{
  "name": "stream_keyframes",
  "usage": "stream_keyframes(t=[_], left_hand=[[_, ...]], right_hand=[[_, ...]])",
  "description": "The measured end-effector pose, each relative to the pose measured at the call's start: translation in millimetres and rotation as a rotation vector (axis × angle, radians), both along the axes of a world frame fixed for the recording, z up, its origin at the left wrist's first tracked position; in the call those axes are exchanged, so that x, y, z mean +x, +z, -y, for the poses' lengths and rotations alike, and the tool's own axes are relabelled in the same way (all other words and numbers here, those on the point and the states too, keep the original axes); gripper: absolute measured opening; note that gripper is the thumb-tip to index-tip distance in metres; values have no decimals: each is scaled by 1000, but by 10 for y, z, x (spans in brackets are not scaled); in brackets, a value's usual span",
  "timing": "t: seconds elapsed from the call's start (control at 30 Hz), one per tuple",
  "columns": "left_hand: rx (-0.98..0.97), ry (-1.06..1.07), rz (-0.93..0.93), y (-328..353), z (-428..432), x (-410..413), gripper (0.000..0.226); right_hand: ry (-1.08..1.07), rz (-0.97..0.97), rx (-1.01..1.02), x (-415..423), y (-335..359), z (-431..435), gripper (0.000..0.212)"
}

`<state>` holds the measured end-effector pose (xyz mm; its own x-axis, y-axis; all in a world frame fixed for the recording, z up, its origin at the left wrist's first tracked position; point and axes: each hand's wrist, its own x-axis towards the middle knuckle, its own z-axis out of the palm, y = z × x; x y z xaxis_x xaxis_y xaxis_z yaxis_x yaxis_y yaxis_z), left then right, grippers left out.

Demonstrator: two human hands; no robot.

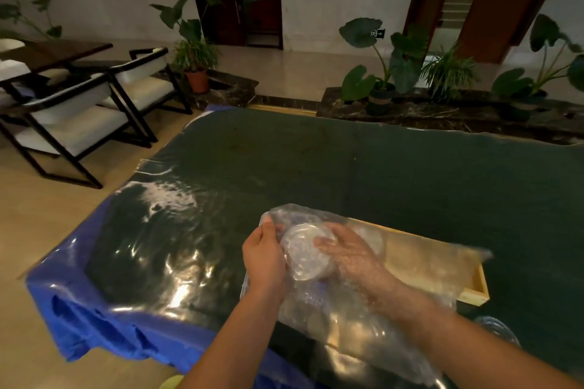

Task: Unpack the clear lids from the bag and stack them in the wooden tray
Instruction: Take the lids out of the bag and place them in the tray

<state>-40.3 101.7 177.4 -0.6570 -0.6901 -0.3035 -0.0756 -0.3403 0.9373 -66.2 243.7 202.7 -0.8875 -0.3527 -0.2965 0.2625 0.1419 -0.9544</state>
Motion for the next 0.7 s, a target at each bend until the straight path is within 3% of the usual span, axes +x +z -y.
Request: stream_keyframes(t=[0.07,0.17,0.3,0.5,0.7], left_hand=[[-8,3,-12,1,-55,-6,46],[-2,-23,1,1,-82,-8,41],[129,-57,10,3,-42,-17,39],[183,-18,65,-15,121,33,38],[277,10,-6,-44,218,-34,38]], right_hand=[[97,-54,85,33,49,41,43],[147,-33,81,3,85,71,44],[-11,-23,62,34,91,44,31],[-129,195,-199,-24,100,-221,21],[-203,124,-193,-116,278,-664,17]])
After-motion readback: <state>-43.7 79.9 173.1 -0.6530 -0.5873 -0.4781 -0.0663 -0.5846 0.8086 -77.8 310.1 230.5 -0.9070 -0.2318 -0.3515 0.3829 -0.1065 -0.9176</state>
